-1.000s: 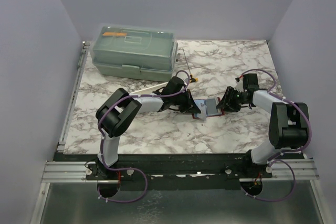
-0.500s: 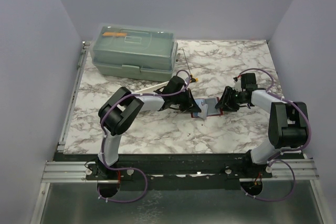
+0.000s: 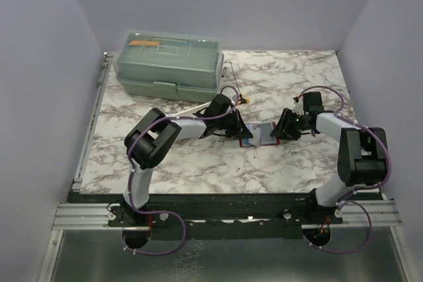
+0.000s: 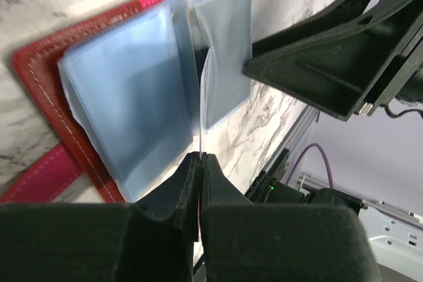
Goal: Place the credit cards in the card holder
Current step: Insert the credit card into the card holder.
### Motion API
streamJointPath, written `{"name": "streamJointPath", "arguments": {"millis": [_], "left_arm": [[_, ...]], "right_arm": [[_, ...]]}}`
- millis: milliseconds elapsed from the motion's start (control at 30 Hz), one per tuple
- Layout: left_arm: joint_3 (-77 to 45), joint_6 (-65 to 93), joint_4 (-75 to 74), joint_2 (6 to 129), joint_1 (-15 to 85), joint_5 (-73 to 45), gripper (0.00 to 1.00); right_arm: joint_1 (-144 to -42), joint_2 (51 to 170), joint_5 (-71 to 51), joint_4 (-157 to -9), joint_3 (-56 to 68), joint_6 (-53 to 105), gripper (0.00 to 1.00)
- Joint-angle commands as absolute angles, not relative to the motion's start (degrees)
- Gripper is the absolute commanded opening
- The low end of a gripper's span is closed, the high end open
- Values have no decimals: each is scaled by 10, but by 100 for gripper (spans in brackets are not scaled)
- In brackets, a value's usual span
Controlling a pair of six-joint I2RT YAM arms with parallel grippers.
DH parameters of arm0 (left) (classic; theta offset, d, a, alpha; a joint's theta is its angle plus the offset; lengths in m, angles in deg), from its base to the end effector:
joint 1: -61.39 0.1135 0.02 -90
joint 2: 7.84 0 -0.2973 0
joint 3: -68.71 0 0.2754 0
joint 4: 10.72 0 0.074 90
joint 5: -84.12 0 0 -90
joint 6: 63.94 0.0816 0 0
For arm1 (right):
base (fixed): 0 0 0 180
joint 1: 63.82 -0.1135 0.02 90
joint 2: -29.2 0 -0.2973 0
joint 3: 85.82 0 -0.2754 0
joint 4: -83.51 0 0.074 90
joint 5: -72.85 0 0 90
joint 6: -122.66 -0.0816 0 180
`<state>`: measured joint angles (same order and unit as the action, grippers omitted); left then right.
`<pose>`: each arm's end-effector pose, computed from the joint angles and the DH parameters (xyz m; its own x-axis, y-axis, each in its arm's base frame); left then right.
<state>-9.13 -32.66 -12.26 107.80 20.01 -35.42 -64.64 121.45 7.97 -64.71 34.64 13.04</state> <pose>0.3359 -0.3496 0.1270 -0.9769 -0.1303 -0.1695 0.0742 0.5366 -0.8405 0.3266 0.0393 0.1283 -0.9158 0.2909 -0.2770 0.1186 0.8546 0.5055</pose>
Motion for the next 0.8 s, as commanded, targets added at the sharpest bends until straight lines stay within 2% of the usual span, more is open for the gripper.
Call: {"name": "streamJointPath", "arguments": {"millis": [0, 333, 567, 767], "left_arm": [[-104, -331, -138, 1100, 223, -334, 0], [-106, -367, -195, 1127, 226, -383, 0], [-55, -341, -183, 1066, 225, -349, 0], [-41, -348, -151, 1047, 225, -382, 0]], "right_arm": [[-657, 1242, 65, -634, 354, 140, 49], [-660, 1245, 67, -632, 351, 141, 48], [-661, 1247, 69, -632, 349, 142, 48], [-663, 1247, 68, -630, 349, 142, 48]]}}
